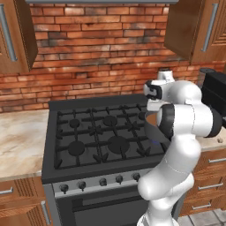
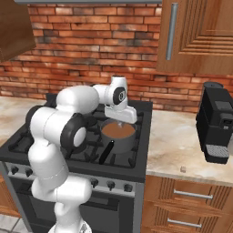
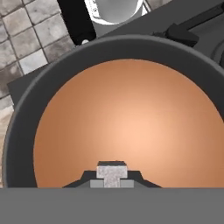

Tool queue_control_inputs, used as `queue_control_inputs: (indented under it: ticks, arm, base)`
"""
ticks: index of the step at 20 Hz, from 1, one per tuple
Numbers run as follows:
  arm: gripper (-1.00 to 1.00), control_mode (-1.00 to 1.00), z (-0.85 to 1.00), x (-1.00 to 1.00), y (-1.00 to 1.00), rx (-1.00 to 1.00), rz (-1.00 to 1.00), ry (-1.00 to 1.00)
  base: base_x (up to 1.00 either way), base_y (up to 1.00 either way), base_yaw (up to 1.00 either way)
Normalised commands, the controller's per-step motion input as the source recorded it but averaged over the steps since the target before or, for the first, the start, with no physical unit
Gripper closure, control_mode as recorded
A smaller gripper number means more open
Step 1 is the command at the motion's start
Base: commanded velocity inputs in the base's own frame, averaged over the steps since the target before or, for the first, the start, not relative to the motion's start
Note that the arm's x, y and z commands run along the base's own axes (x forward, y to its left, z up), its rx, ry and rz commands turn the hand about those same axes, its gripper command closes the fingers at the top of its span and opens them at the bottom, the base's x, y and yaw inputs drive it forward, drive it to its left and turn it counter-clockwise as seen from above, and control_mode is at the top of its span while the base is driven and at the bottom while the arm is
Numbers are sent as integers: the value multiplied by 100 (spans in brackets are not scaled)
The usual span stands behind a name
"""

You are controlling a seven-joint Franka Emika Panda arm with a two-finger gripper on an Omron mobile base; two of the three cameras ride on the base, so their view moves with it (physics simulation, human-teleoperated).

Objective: Pick up the sugar cube(s) and place them in the saucepan with hot chocolate.

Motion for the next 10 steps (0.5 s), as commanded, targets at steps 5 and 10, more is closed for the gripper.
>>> queue_control_inputs:
  ticks: [5,10]
  arm:
    - [100,-100,-3,14,0,0,8,-1]
    - [-100,-100,-2,0,0,0,8,-2]
  base:
    - [0,0,0]
    - [0,0,0]
